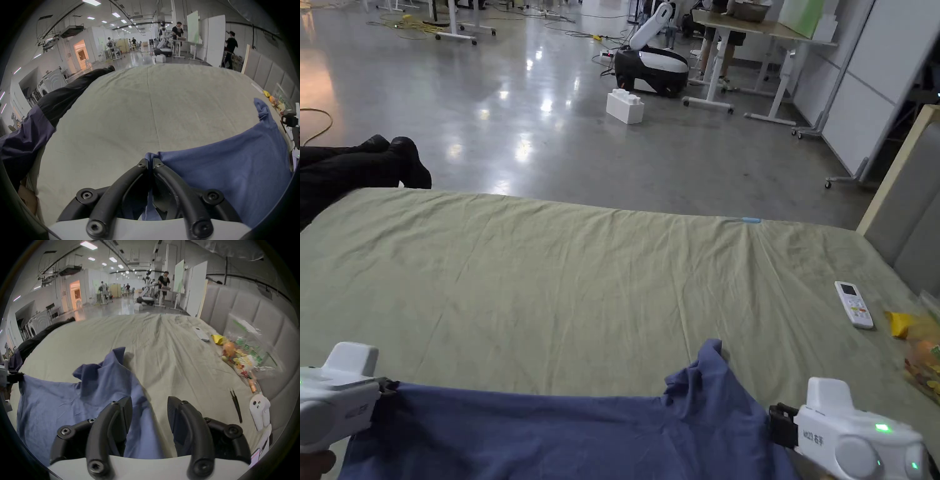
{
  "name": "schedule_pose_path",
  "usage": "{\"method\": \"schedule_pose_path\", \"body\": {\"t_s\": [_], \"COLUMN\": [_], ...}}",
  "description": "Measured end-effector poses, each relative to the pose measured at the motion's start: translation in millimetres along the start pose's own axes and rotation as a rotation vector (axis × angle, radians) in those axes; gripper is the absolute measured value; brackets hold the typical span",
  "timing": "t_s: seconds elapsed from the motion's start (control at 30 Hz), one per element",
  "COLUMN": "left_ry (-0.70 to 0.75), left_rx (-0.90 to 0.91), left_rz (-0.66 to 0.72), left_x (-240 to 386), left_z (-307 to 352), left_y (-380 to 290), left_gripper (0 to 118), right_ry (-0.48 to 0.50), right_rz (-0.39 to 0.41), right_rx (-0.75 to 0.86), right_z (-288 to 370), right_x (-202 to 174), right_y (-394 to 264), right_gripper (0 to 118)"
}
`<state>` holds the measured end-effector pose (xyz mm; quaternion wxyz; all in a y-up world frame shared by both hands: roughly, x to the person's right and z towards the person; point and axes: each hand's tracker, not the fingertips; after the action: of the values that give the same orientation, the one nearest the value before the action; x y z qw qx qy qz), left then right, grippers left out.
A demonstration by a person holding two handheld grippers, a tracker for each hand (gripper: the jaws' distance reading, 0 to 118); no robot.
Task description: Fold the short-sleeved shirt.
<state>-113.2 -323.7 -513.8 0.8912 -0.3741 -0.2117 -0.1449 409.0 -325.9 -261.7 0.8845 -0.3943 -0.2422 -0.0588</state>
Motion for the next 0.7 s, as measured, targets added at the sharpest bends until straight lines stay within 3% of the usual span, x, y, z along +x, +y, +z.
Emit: {"method": "schedule_pose_path", "body": {"t_s": [0.13, 0.23, 0.3, 0.43, 0.5, 0.6, 0.7], "left_ry": [-0.002, -0.008, -0.003, -0.001, 0.0, 0.001, 0.001], "left_rx": [0.024, 0.028, 0.024, 0.014, 0.015, 0.015, 0.04], "left_rz": [0.062, 0.092, 0.094, 0.105, 0.108, 0.104, 0.126], "left_x": [-1.5, -3.9, -3.1, -5.7, -5.5, -3.6, -8.3], "left_z": [17.1, 20.5, 21.6, 22.0, 22.6, 25.2, 28.8], "left_y": [-4.0, -6.8, -10.1, -15.9, -17.2, -17.9, -15.9], "left_gripper": [4, 4, 4, 4, 4, 4, 4], "right_ry": [0.022, 0.082, 0.073, 0.023, 0.035, 0.009, 0.007], "right_rz": [0.032, 0.012, 0.051, 0.077, 0.065, 0.116, 0.061], "right_rx": [-0.05, -0.137, -0.167, -0.178, -0.174, -0.145, -0.07], "right_z": [-32.5, -55.0, -67.3, -71.6, -71.4, -64.3, -44.4], "right_x": [-8.1, -14.6, -22.3, -41.9, -48.4, -54.1, -46.5], "right_y": [13.2, 17.1, 16.1, 12.5, 10.8, 10.2, 8.8], "right_gripper": [65, 66, 65, 32, 9, 7, 6]}}
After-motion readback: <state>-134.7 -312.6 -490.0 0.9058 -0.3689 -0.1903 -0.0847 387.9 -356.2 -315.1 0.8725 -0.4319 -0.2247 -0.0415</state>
